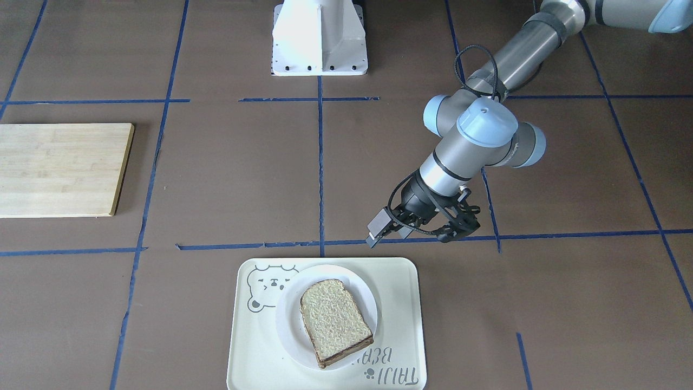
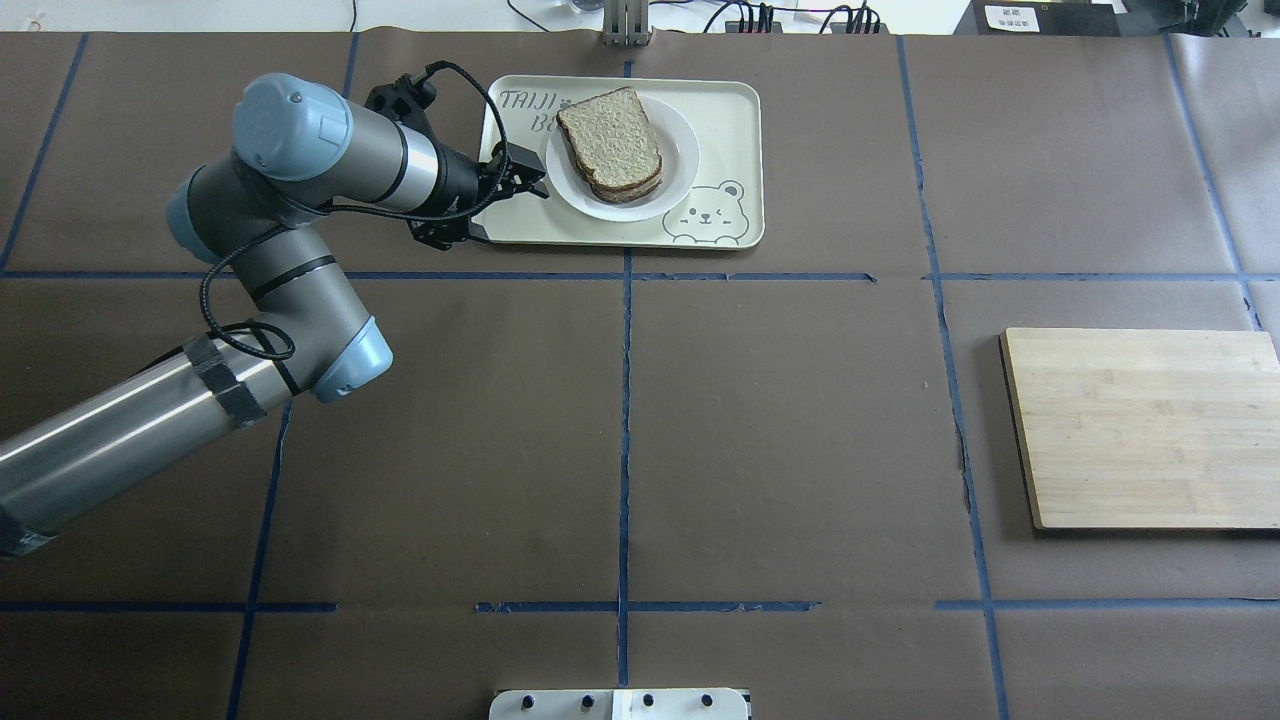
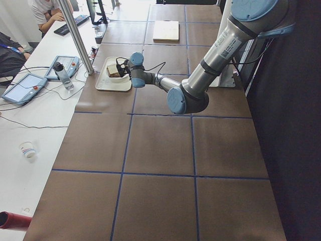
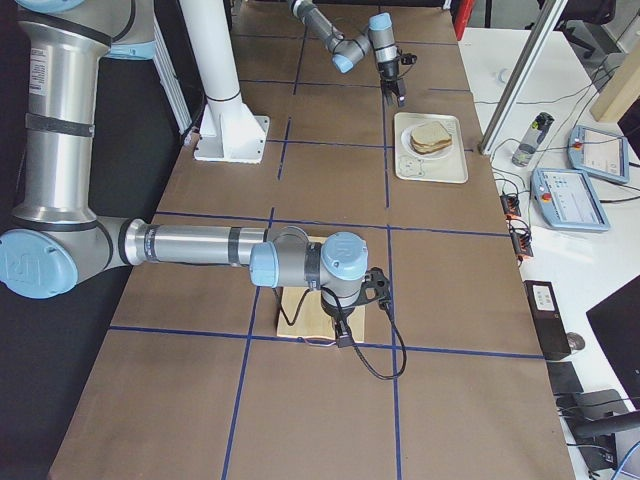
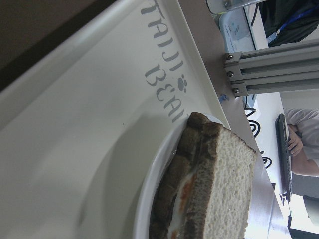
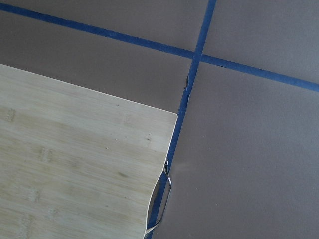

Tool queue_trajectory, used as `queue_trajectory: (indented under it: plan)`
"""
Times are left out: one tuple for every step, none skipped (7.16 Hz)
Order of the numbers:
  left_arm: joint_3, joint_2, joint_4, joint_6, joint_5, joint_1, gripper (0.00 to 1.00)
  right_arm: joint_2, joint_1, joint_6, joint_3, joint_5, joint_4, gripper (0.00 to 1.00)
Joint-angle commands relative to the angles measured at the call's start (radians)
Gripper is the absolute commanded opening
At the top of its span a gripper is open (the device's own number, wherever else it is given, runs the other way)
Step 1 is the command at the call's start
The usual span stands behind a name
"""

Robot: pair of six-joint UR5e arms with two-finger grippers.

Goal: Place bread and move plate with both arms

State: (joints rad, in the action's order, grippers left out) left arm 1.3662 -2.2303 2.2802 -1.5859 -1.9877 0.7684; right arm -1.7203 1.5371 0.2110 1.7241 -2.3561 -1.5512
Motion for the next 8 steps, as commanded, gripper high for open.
queue_trajectory:
  plan:
    - [0.312,0.081,-0.536,0.392,-0.016,0.012,1.0,-0.001,0.0,-0.001,0.0,0.0,0.0,1.0]
    - [0.424,0.095,-0.759,0.575,-0.011,0.035,1.0,-0.001,0.0,-0.001,0.0,-0.002,0.0,1.0]
    - [0.506,0.141,-0.882,0.736,-0.008,0.066,1.0,-0.001,0.0,-0.001,0.0,-0.002,0.0,1.0]
    - [0.563,0.222,-0.901,0.876,-0.01,0.089,1.0,-0.001,0.0,-0.001,0.0,-0.002,0.0,1.0]
    - [0.598,0.294,-0.901,0.962,-0.016,0.115,1.0,-0.002,0.0,-0.001,0.0,-0.002,0.0,1.0]
    - [0.606,0.36,-0.895,1.085,-0.025,0.179,1.0,-0.002,0.0,-0.001,-0.001,0.0,0.0,1.0]
    - [0.597,0.421,-0.894,1.227,-0.099,0.284,1.0,-0.002,0.0,-0.001,-0.001,0.0,0.0,1.0]
    - [0.564,0.493,-0.894,1.437,-0.196,0.436,1.0,-0.002,0.0,-0.001,-0.001,0.0,0.0,1.0]
